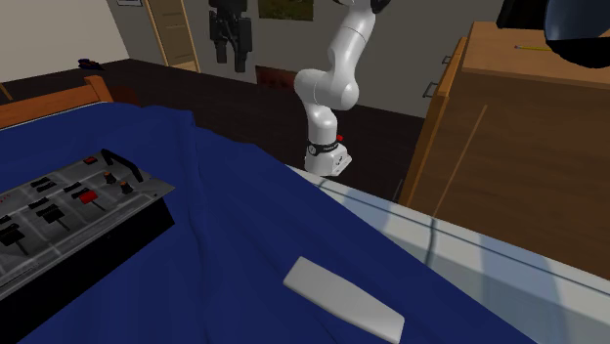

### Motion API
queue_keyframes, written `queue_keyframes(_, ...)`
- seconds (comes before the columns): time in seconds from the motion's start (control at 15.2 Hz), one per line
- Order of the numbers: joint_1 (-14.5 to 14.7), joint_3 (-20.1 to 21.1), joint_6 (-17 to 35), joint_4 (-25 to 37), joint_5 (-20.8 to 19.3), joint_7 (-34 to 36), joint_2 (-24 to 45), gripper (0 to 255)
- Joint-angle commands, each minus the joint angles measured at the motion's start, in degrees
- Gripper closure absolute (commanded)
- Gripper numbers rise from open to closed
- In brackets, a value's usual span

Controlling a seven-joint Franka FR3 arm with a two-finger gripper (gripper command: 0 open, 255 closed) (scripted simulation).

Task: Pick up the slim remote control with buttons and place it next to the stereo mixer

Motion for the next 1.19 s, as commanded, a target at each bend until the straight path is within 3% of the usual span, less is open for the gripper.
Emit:
queue_keyframes(0.0, 0.0, 0.0, 0.0, 0.0, 0.0, 0.0, 0.0, 0)
queue_keyframes(0.59, -0.4, 13.2, 4.6, -8.4, 8.3, 23.9, -2.5, 0)
queue_keyframes(1.12, -1.7, 26.5, 10.9, -8.7, 15.3, 45.4, 3.6, 0)
